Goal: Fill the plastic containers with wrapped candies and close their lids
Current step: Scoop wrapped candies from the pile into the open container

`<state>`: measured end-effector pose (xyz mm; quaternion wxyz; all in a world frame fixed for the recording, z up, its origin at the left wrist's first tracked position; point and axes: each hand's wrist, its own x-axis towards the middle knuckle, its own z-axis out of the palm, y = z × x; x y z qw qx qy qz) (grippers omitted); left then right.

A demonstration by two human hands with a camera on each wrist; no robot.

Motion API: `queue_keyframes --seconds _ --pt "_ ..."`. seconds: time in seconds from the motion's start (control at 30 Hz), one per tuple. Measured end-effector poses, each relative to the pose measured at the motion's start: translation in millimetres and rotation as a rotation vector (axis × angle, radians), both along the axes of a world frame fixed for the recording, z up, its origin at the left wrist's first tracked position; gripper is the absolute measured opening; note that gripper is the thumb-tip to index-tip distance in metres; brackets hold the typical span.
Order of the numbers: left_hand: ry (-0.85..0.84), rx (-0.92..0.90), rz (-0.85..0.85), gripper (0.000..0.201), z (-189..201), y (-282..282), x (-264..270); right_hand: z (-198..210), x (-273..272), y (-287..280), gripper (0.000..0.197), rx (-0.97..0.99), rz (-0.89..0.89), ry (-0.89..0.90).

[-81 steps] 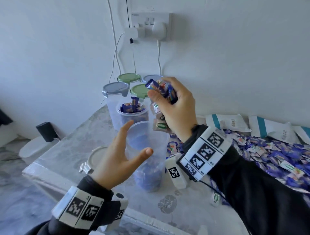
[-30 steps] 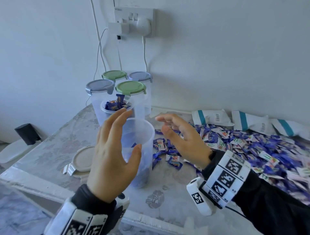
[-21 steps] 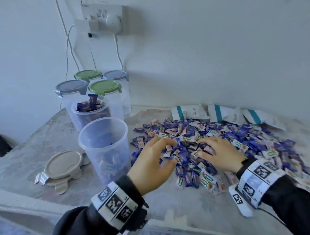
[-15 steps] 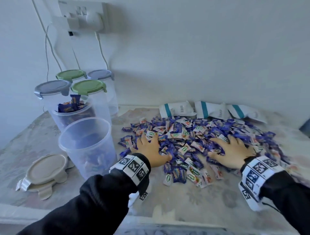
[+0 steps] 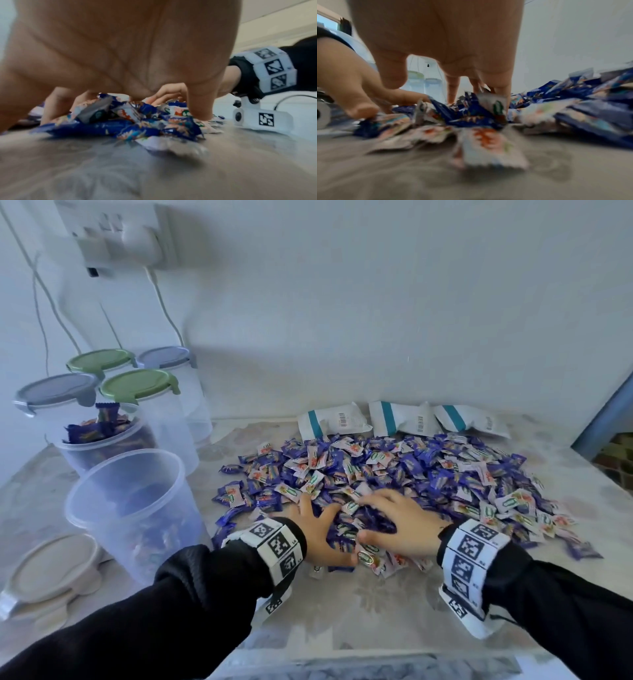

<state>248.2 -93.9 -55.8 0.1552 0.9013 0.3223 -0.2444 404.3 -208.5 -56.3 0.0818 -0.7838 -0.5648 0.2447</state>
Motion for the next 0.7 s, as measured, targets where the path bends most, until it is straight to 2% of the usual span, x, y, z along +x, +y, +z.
queue_keyframes --seconds 0.07,0.17,0.23,0.47,0.57,0.7 --pt "0.016 0.039 -0.033 0.1 -4 -6 -4 0 -7 -4 0.073 -0.004 0.097 -0.038" --pt "0.019 0.104 -0.039 0.092 -6 -12 -9 -5 -7 -2 0.097 -0.127 0.163 -0.164" --pt "0.004 0.156 -0.049 0.085 -7 -14 -10 -8 -7 2 0.099 -0.203 0.17 -0.226" --pt "-0.11 0.221 -0.016 0.056 -7 -8 -10 -2 -10 19 0.073 -0.112 0.234 -0.38" --pt "-0.148 0.135 0.015 0.043 -6 2 -9 0 -8 28 0.067 -0.125 0.233 -0.296" --pt "-0.28 -0.005 0.033 0.026 -8 17 -8 5 -6 34 0.057 -0.102 0.214 -0.175"
